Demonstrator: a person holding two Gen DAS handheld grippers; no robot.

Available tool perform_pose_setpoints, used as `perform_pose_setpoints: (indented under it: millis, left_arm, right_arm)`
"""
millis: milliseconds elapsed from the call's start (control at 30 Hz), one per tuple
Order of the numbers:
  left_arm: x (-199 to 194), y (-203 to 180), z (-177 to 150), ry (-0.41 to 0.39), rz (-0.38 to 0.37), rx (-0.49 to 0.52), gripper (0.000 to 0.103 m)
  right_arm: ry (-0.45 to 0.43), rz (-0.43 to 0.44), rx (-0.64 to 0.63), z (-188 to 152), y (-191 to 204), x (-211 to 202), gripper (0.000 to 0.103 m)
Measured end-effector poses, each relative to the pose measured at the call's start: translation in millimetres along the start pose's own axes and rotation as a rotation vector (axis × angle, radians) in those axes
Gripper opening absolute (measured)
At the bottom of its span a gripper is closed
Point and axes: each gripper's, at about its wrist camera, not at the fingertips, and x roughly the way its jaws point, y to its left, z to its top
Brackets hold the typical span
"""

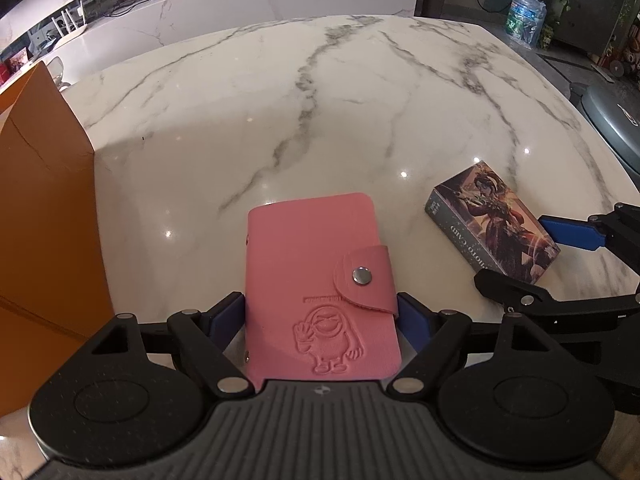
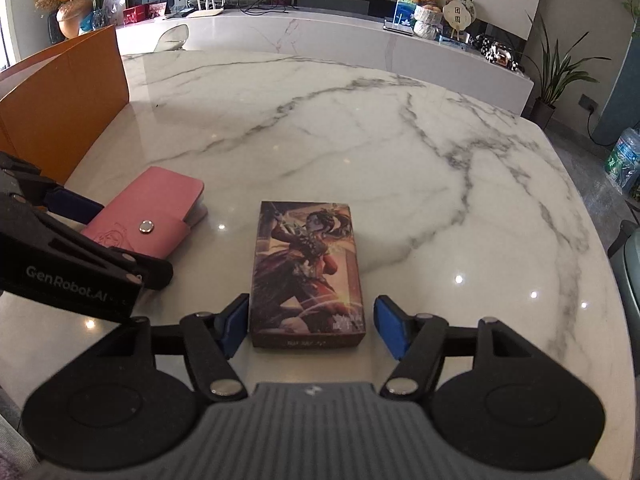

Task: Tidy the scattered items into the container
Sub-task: 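Grasp the anime card box with the right tool while the left tool holds the wallet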

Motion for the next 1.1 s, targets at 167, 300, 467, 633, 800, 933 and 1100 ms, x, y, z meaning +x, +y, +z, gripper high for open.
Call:
perform_pose_setpoints:
  millis: [167,300,467,633,800,933,1100]
  left_arm:
    - [0.9,7.7,7.3,-0.001,-0.028,-0.064,0.095]
    - [2.1,18.7,14.3,-0.015,-0.086,-0.169,0.095]
    - [8.6,13.8,24.0,-0.021,-0.070,-0.150,0.096]
    - [18.0,-3.5,29.7,-0.031,0.005,-0.074,0.096]
    - [20.2,-8.7,24.4,-0.071,0.026,-0.029,0.099]
    - [18.4,-6.0,21.1,-0.094,0.017,-0.019,0.095]
    - [15.4,-4.9,18.5,-0.107,0.009,-0.011,0.094]
  right_arm:
    - [-0.057,0.021,-0.021,2.8,-0.8,4.5,0.083]
    - [-0.091,0.021,-0.050,4.2,3.4,6.0,0.083]
    - [-0.101,0.026,-0.042,3.1,2.8,8.1,0.083]
    - [-0.098,0.030,-0.029,1.6,3.3,10.0,0.083]
    - [-0.107,0.034,-0.019,-0.8,3.4,10.7,0.082]
    - [-0.109,0.048,0.039,-2.1,-1.6,10.3,0.069]
    - [-0.111,0.042,0.046,-2.3,-1.9,8.2,0.060]
